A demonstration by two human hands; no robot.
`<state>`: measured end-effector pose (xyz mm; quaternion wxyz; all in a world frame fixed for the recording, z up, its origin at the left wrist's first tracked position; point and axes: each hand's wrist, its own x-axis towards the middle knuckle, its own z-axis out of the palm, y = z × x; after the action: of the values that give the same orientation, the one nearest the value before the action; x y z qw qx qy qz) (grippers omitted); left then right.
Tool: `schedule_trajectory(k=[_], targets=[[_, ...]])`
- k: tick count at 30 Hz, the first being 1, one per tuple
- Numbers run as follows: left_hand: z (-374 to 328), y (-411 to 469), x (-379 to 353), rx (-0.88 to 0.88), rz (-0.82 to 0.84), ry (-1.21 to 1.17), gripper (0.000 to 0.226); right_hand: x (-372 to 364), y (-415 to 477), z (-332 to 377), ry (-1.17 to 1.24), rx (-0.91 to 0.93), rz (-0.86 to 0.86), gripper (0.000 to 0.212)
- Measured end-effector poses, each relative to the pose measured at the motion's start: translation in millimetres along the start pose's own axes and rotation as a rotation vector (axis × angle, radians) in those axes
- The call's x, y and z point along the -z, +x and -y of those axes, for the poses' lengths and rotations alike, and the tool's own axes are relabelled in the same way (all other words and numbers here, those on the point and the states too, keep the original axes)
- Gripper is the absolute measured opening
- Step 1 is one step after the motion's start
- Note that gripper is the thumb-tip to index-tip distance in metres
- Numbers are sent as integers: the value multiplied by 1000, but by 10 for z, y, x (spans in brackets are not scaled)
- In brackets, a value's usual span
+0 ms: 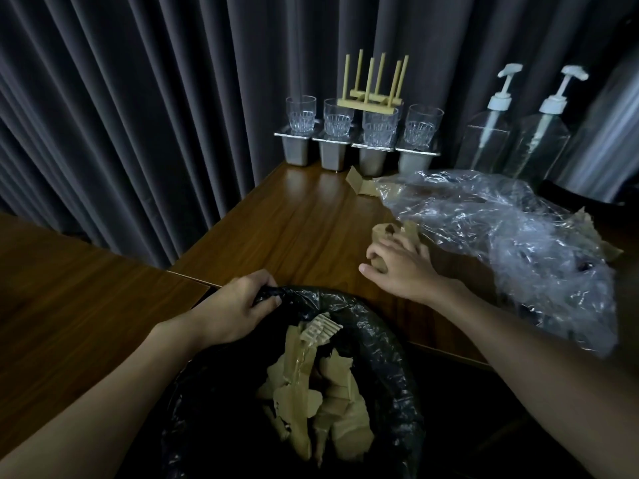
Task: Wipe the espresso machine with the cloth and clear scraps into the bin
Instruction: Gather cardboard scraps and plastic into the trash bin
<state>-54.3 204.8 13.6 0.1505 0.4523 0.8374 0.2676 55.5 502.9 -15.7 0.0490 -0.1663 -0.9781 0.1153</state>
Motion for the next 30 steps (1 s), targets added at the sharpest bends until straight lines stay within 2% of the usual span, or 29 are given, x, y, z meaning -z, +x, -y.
schedule_trajectory(k=[4,8,11,15,18,21,23,26,30], targets=[[6,10,-5,-12,-9,10,2,51,-138,42,57,-38,-79,36],[22,16,-11,-18,-20,10,4,12,-165,13,129,-65,-45,55],[32,22,-10,-23,-18,5,3,-12,-187,44,134,-54,-80,48],[60,29,-16,-39,-16,-5,4,1,-194,83,186,43,-216,26],[74,34,-16,-42,-15,-23,3,72,-190,79,150,111,-393,24],[77,41,-10,-50,-11,-16,4,201,-224,130,162,92,-418,24],[83,51,-4,-52,-12,-5,4,303,-233,189,198,57,-474,18],[81,63,7,-55,-9,9,5,499,-302,384,326,86,-650,12],[55,66,24,-43,-3,3,4,604,-479,649,476,174,-534,6]])
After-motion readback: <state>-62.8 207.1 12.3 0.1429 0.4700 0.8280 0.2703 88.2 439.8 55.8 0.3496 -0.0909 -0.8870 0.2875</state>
